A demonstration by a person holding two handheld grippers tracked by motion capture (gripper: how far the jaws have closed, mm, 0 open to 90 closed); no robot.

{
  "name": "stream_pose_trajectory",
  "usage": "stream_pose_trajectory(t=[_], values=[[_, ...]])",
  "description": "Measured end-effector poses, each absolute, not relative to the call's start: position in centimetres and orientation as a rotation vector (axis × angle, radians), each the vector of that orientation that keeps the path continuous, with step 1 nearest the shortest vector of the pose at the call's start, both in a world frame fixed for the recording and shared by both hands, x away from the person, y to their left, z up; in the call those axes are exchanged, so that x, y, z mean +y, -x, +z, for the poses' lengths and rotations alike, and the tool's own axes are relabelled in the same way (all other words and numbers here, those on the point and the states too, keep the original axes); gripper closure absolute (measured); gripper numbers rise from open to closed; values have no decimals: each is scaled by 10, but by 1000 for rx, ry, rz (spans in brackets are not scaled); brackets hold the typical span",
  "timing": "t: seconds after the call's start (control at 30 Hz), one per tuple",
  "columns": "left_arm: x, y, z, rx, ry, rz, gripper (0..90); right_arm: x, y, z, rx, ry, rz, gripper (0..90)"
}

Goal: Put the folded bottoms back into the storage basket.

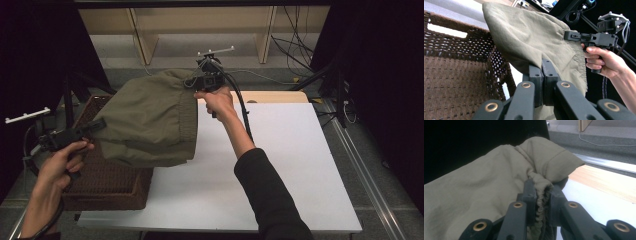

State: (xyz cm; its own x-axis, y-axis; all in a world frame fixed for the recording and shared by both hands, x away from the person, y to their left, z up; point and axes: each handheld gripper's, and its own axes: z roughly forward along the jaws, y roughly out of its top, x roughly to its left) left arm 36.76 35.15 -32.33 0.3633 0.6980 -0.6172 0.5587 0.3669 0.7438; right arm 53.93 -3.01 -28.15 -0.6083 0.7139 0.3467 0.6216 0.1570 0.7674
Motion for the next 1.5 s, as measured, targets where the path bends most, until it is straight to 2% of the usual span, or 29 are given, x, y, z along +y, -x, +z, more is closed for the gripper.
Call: stream_pose_trajectory(t=[1.5], values=[[421,-352,-322,1342,-1201,138,880,43,-535,-276,2377,-1267,1472,800]])
